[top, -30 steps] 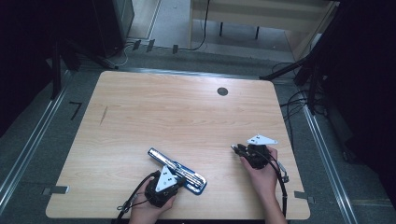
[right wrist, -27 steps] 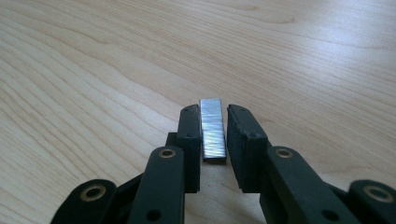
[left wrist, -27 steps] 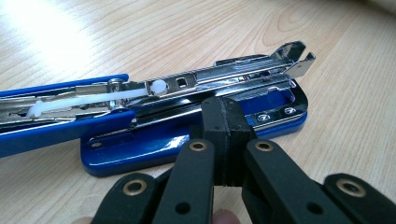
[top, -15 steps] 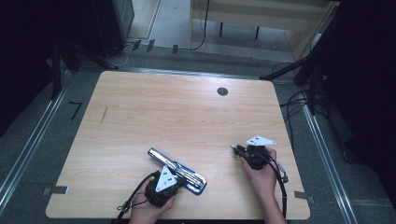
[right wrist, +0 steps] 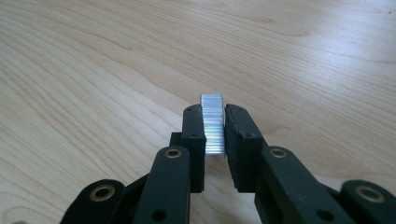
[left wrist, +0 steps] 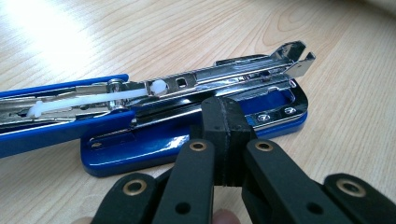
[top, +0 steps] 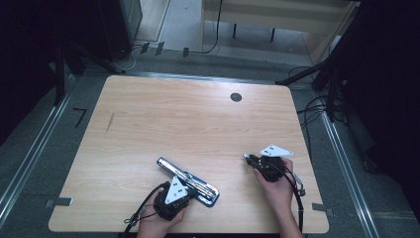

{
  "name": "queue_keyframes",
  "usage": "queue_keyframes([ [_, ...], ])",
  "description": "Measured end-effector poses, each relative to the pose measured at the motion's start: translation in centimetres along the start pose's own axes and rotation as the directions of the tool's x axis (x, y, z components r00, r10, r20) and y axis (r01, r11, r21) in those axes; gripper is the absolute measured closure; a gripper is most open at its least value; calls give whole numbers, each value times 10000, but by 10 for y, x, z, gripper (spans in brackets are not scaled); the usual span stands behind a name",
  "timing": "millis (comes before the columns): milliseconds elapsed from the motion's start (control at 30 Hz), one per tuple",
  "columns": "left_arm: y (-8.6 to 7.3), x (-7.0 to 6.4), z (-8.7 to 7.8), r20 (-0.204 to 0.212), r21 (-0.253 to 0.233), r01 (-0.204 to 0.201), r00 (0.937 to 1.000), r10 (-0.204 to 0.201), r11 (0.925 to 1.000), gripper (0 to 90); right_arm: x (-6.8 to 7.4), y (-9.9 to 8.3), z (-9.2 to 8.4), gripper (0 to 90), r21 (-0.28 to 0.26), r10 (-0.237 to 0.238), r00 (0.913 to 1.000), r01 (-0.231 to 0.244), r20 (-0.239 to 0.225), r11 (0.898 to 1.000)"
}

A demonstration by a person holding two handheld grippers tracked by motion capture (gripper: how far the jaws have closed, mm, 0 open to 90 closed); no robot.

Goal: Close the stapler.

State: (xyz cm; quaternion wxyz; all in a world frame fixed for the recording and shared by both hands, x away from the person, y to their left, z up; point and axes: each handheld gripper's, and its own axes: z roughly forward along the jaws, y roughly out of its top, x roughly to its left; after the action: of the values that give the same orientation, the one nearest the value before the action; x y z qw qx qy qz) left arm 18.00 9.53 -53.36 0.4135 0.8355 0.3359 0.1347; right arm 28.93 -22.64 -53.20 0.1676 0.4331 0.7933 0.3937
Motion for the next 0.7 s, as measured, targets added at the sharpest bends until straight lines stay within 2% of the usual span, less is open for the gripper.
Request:
queue_keyframes([
  [700,0,0,0,-3,1,-15,10000,15,10000,900,38,10,-12,800,-169,-598,9961,589,-646,9981],
])
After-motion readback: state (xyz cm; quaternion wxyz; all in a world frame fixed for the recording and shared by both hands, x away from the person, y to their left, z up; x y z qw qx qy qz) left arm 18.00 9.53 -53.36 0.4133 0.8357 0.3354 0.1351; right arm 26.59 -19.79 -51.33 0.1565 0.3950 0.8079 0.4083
